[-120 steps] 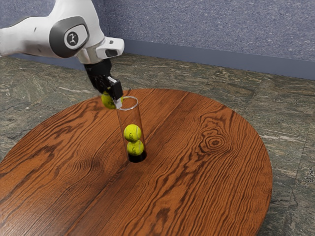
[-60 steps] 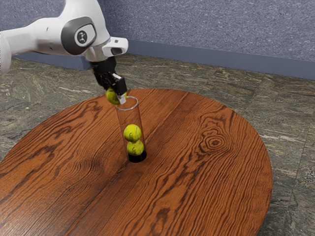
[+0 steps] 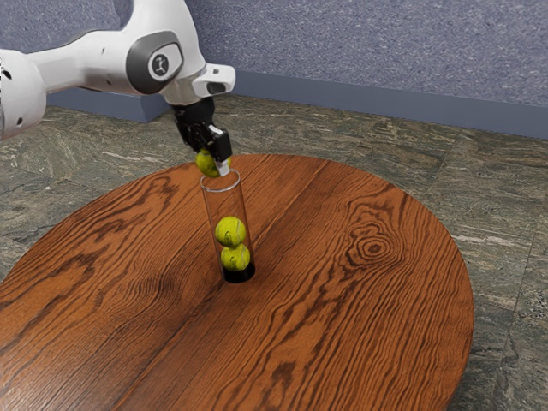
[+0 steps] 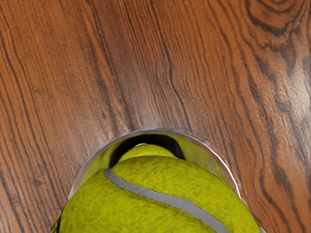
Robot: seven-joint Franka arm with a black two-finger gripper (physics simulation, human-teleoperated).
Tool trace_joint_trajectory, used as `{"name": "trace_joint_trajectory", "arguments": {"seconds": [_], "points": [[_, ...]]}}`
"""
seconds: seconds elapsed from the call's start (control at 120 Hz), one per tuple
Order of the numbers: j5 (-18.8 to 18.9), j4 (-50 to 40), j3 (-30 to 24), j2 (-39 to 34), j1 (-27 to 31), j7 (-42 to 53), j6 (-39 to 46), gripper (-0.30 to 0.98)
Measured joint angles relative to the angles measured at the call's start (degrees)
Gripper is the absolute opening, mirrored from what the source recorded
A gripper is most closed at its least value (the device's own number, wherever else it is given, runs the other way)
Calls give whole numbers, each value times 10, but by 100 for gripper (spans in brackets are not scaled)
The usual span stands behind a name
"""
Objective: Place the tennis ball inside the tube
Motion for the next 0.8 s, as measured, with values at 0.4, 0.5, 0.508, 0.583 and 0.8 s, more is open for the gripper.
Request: {"name": "trace_joint_trajectory", "arguments": {"seconds": [0.4, 0.5, 0.508, 0.583, 0.8], "points": [[-2, -1, -2, -13, 1, -1, 2, 64], [-1, -3, -4, -61, 5, -9, -16, 66], [-1, -4, -4, -66, 6, -9, -18, 66], [-2, -10, -3, -108, 5, -17, -37, 67], [-4, -39, 178, -183, -197, -48, -98, 68]]}}
